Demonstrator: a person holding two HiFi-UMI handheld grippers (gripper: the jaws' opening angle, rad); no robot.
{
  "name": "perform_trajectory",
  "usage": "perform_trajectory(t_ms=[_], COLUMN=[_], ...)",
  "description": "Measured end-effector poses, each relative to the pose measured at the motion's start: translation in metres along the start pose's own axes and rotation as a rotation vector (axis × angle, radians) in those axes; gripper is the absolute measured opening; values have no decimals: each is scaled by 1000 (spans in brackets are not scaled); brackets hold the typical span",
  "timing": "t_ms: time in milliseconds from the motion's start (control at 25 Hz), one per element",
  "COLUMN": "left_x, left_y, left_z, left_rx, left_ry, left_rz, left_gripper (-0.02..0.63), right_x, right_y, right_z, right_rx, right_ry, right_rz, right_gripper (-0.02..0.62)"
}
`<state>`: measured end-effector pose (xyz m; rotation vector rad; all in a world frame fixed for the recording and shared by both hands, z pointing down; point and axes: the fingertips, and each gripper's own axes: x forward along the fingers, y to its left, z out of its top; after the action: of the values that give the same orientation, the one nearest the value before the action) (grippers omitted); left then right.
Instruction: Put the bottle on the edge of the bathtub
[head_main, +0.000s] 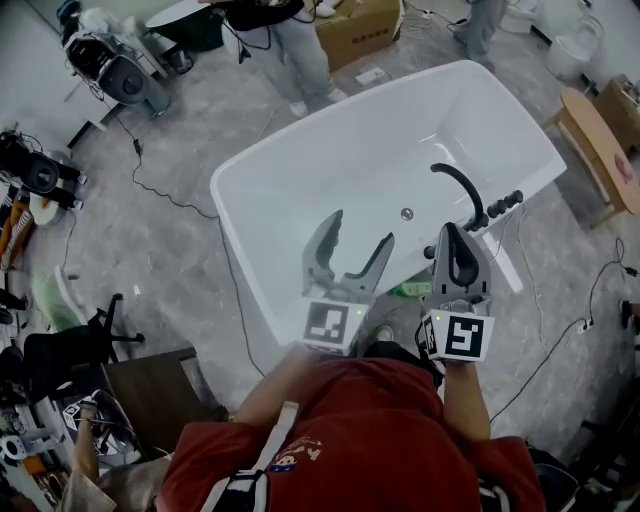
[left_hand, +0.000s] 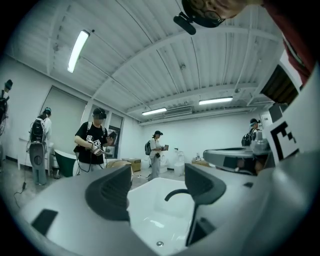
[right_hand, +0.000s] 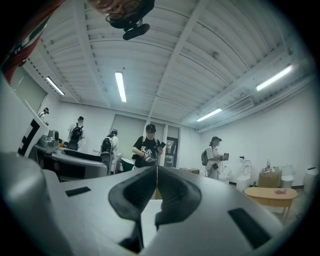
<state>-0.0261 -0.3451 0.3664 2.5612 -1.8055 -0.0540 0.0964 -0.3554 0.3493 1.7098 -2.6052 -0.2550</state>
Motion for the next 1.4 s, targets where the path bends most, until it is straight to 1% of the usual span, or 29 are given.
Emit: perform_trajectory(t_ms=[160,400,520,640,760,920,1040,1120,1200,1400], left_x=[3,10,9,10,11,11,11,11,10,6], left_y=[2,2,4,6,4,1,4,8,11,17], left_z=[10,5,12,14,18,22,21,22,23,26], left_rx=[17,39,17,55,45,54,66,75,72,89], left_ry=[21,24,5,1,-4,-17,-8,-4,-10,-30], left_rz=[17,28,50,46,53,55,73,95,106,115], left_gripper=[334,329,277,250,225,167,113,52,20,15], right_x=[5,12,12,14,15,16,18,20,21,23], right_y=[2,3,2,1,2,4,8,11,14,22], right_z=[12,14,14,14,14,14,12,12,12,14], right_rx=[-1,-9,-6,-5,-8,-3,2,3,2,-3], right_ry=[-20,-31,-30,-30,-29,-29,-26,-24,-22,-25], right_rz=[10,31,35,41,47,50,55,58,64,77], right_gripper=[12,12,12,12,12,12,12,12,12,12])
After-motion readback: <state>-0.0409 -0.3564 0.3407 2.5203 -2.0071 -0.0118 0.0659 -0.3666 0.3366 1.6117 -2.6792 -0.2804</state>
